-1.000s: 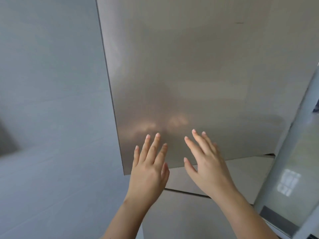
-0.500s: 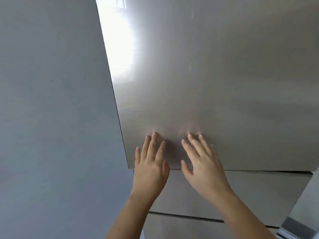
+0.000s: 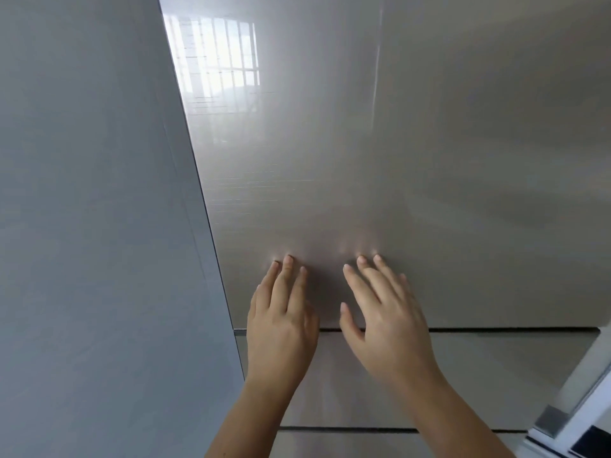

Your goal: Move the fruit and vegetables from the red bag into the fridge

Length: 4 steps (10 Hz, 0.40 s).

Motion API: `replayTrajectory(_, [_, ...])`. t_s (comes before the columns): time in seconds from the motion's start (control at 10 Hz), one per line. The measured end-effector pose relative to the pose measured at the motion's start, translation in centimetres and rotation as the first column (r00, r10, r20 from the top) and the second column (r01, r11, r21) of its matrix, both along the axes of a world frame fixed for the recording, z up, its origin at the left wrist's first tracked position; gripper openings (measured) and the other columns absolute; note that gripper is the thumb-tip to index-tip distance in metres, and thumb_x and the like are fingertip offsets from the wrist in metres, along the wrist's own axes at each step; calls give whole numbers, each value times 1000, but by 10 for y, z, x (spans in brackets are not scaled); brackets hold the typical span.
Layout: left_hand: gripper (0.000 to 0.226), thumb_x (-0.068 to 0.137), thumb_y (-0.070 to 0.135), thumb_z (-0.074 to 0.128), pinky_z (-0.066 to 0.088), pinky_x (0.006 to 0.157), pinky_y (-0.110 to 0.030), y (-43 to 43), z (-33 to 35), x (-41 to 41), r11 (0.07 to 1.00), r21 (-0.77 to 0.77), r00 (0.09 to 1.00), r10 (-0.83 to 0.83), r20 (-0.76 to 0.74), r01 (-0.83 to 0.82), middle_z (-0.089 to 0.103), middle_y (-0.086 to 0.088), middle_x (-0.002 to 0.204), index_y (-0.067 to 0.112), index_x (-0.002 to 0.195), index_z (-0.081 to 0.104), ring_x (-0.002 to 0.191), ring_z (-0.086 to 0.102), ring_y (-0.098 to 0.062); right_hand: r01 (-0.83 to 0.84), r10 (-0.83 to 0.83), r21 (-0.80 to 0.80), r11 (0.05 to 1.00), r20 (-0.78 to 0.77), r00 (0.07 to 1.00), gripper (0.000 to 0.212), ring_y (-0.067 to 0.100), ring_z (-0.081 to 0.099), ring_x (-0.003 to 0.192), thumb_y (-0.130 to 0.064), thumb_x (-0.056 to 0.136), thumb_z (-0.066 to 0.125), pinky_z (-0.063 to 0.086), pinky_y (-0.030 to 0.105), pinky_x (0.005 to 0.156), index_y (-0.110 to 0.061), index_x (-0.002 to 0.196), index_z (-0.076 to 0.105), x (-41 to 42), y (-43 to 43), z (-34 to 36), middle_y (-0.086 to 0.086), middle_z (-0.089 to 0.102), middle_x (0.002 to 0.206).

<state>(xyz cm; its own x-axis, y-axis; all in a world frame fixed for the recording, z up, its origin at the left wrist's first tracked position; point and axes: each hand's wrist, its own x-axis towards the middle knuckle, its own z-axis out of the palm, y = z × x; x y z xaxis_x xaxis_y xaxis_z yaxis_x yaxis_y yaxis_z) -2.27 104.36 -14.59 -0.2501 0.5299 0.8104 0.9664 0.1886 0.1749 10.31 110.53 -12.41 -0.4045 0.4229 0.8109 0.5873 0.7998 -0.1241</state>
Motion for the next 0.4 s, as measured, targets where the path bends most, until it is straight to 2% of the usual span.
replayTrajectory(0.2, [41,80,18,46,45,92,-53,-8,3,5,997,-73,1000,27,2,-26,49,-17,135,4,116,59,127,43,-34,-12,14,-40,999,59,998,49,35,55,114,-29,78,39,43,58,87,-5,112,64,6,-1,2,16,62,120])
replayTrajectory(0.4, [41,80,24,42,45,90,-56,-32,6,14,991,-92,995,96,3,-96,58,-16,125,7,114,59,120,50,-35,-67,73,-78,995,80,994,47,31,60,108,-31,78,38,45,55,86,-8,108,66,16,-15,3,11,65,116])
